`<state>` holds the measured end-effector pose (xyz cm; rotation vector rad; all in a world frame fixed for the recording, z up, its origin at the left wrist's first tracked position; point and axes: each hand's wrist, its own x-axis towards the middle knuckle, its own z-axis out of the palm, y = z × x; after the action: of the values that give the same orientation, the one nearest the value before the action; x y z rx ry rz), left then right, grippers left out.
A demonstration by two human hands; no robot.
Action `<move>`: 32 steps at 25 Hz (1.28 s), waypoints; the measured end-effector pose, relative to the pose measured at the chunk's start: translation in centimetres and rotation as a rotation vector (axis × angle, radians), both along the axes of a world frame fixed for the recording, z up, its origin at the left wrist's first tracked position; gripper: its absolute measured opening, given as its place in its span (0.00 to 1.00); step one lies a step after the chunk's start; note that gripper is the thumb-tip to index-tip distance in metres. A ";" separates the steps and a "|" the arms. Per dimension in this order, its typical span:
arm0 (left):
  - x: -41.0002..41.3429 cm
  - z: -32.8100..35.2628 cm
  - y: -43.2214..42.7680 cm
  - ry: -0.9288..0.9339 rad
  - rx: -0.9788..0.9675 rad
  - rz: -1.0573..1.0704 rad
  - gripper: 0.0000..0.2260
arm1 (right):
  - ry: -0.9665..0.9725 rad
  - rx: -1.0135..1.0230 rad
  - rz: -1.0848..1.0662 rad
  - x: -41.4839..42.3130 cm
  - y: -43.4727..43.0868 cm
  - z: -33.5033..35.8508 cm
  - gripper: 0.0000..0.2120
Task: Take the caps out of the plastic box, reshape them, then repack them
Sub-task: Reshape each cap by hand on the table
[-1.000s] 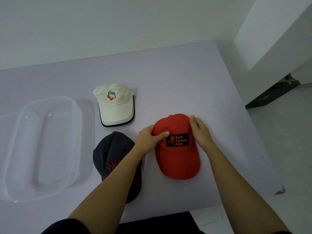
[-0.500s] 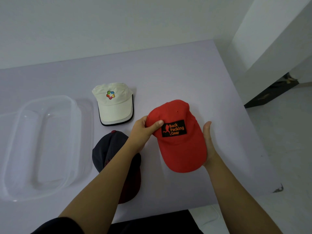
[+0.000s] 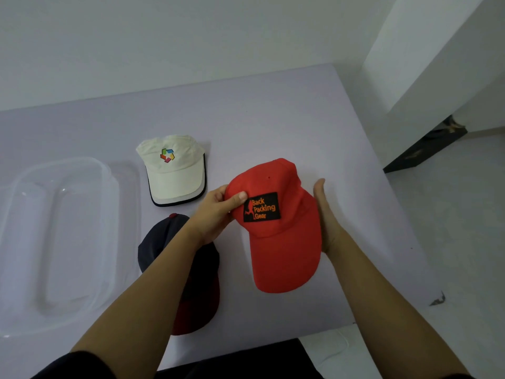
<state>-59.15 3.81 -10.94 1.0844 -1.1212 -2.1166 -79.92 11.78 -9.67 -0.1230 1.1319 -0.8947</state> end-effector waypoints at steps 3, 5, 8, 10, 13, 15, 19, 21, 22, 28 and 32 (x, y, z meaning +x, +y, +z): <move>0.4 0.1 -0.8 0.023 -0.028 0.044 0.32 | -0.002 -0.050 0.126 -0.2 -0.1 1.8 0.36; 0.4 0.3 -1.2 0.027 -0.031 0.060 0.33 | 0.049 -0.089 0.181 -0.5 0.1 1.9 0.30; 0.5 0.1 -1.6 0.038 -0.015 0.136 0.33 | -0.007 -0.118 0.225 -0.9 0.4 2.1 0.40; 0.5 0.2 -1.9 0.004 -0.052 0.161 0.29 | -0.108 -0.162 0.259 -1.3 0.6 2.1 0.48; 0.1 0.1 -1.9 -0.112 -0.119 0.160 0.23 | -0.120 -0.259 0.329 -1.8 1.5 0.9 0.41; -0.3 -0.4 -1.7 -0.186 -0.138 0.142 0.23 | -0.090 -0.243 0.321 -1.9 2.4 -0.9 0.38; -0.7 -1.9 -0.8 -0.346 -0.147 0.096 0.24 | -0.083 -0.139 0.225 -1.3 3.4 -4.4 0.33; -0.8 -2.4 -0.4 -0.446 -0.172 0.085 0.23 | -0.036 -0.093 0.186 -1.2 3.6 -5.5 0.29; -0.8 -2.6 -0.2 -0.489 -0.192 0.078 0.23 | -0.012 -0.089 0.185 -1.3 3.7 -5.9 0.27; -0.5 -2.8 0.4 -0.645 -0.265 0.049 0.25 | 0.424 -0.046 0.342 -1.3 3.8 -6.0 0.24; -0.7 -2.1 0.6 -0.738 -0.303 -0.003 0.21 | 1.115 0.031 0.698 -2.5 3.2 -4.8 0.30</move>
<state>-59.89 4.38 -13.06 1.7587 -1.6913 -1.4817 -82.46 14.98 -14.45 -1.0194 1.9354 -0.1083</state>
